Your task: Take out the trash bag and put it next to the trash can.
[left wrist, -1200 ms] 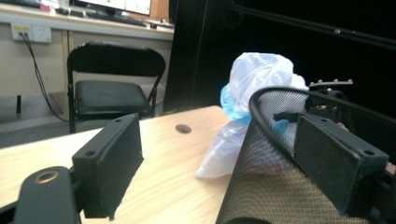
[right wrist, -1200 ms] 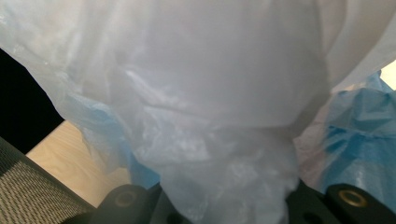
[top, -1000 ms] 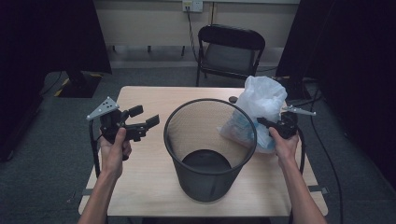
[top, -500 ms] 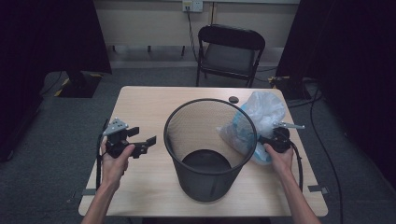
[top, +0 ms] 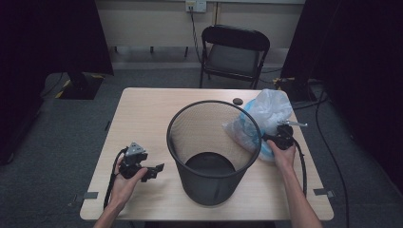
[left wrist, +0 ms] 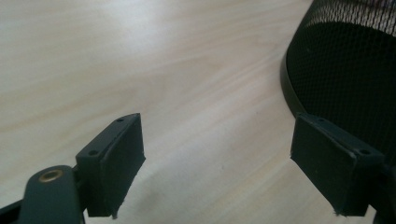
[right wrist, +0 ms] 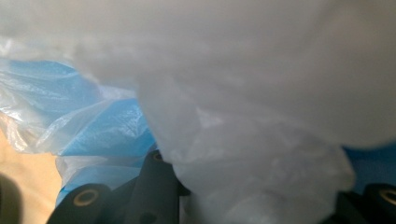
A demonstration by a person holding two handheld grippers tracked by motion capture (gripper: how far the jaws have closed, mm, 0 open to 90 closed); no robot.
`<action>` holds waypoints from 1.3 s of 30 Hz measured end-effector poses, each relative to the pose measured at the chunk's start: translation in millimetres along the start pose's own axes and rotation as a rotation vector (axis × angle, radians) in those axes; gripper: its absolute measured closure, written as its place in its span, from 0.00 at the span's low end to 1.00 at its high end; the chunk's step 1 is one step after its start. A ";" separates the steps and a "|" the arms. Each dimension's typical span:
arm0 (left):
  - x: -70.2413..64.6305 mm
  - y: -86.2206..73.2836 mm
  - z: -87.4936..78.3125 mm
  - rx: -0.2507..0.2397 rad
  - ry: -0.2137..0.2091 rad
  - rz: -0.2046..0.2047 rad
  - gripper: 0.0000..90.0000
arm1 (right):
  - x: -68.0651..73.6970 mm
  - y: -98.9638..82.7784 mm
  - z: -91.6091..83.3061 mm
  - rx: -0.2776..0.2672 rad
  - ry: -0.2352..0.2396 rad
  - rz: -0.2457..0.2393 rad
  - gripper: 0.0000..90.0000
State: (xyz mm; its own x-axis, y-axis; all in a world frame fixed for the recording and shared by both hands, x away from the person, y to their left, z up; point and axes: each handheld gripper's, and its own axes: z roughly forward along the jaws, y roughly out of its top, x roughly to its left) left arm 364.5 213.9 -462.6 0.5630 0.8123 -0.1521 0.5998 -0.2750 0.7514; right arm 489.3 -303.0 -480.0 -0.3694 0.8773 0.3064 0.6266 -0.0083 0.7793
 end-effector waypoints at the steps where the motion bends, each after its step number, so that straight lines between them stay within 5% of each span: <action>1: 0.0 -2.5 1.3 0.010 -0.004 -0.008 0.19 | -0.6 1.0 0.8 -0.001 -0.008 0.003 0.77; 3: -2.4 -7.7 3.5 0.045 0.027 0.026 0.19 | -1.8 3.0 2.5 -0.003 -0.026 0.003 0.75; 11: -7.5 -32.6 8.4 0.106 0.068 0.037 0.23 | -5.3 9.8 11.6 -0.015 -0.058 0.002 0.70; 14: -5.7 -32.4 7.5 0.094 0.066 0.035 0.23 | -6.1 11.7 13.8 -0.014 -0.062 0.009 0.68; 17: -4.9 -34.3 11.4 0.097 0.110 0.093 0.21 | -8.2 13.1 15.3 -0.016 -0.061 0.024 0.65; 26: -9.2 -38.7 17.9 0.047 0.135 0.084 0.11 | -1.4 16.1 10.9 0.001 -0.062 0.030 0.51; 39: -9.9 -37.1 20.0 0.055 0.143 0.078 0.07 | 13.5 16.3 -10.0 -0.027 -0.066 0.050 0.27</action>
State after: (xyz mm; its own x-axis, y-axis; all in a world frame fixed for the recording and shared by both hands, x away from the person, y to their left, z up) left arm 348.1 205.9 -501.8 0.5249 0.8511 0.0014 0.5899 -0.3651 0.7202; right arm 487.7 -296.0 -457.8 -0.2914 0.9053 0.3089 0.6242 -0.0647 0.7786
